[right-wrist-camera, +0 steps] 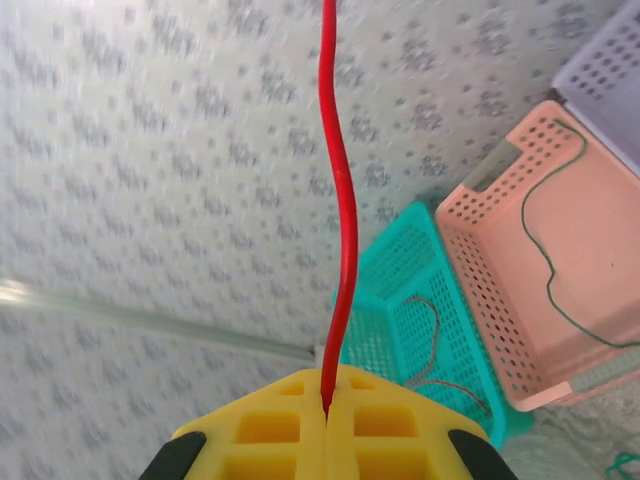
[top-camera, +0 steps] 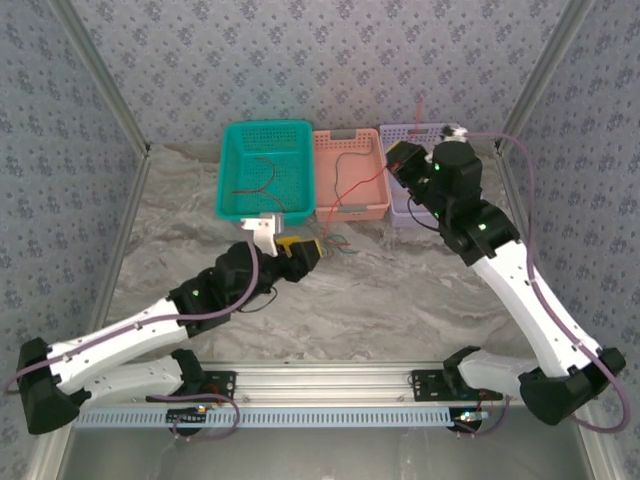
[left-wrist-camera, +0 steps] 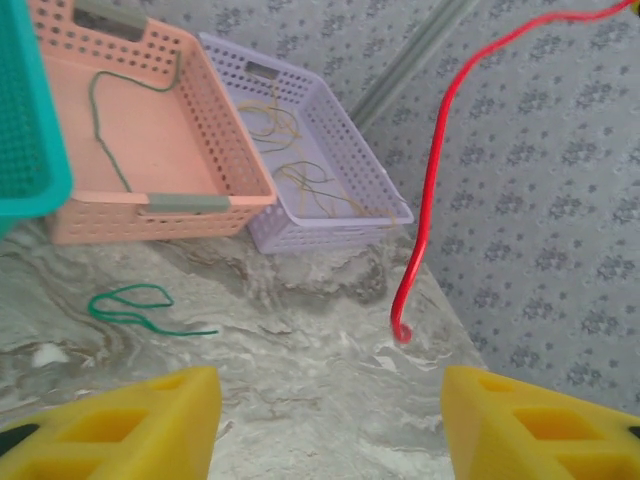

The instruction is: Untangle the cables

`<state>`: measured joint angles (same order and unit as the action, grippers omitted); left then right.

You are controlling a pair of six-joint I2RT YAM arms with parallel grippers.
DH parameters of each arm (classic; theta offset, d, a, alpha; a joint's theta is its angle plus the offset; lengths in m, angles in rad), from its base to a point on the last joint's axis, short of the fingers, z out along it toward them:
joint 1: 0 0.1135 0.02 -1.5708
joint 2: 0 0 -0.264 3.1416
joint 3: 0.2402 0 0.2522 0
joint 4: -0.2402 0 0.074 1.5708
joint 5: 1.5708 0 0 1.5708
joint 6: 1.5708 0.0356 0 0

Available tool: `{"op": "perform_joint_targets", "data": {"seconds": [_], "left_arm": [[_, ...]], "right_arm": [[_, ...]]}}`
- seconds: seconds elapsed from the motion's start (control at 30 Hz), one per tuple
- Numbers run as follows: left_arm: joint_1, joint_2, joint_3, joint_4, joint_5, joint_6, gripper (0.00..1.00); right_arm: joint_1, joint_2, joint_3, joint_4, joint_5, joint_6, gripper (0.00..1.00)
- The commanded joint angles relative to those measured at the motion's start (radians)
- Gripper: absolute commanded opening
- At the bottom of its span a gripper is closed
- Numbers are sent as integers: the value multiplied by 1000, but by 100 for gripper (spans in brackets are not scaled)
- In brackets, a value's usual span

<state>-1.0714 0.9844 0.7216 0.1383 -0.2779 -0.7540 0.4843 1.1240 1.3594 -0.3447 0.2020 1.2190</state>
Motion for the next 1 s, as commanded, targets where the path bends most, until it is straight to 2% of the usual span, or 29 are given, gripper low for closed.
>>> {"op": "perform_joint_targets", "data": {"seconds": [0.0,0.17,0.3,0.4,0.5,0.63,0.77,0.97], "left_arm": [[-29,28,-35,255,-16,-4,64],[-53,95,-50,409,-31,61,67],[-81,141,-56,520,-71,133,67],[-81,181,-18,510,-86,168,66],[-81,210,8,490,-116,195,55],[-81,205,4,470,-186,215,25],[-81,177,-20,465,-209,231,2],[-84,123,-42,385,-137,243,0]], "right_arm": [[-3,-38,-23,-74,122,243,0],[-1,-80,-86,-85,155,360,0],[14,-94,-92,-104,184,392,0],[16,-98,-95,-100,178,411,0],[17,-99,-95,-103,174,424,0],[15,-112,-104,-101,169,433,0],[13,-120,-110,-101,169,428,0],[-5,-132,-124,-98,185,393,0]]}}
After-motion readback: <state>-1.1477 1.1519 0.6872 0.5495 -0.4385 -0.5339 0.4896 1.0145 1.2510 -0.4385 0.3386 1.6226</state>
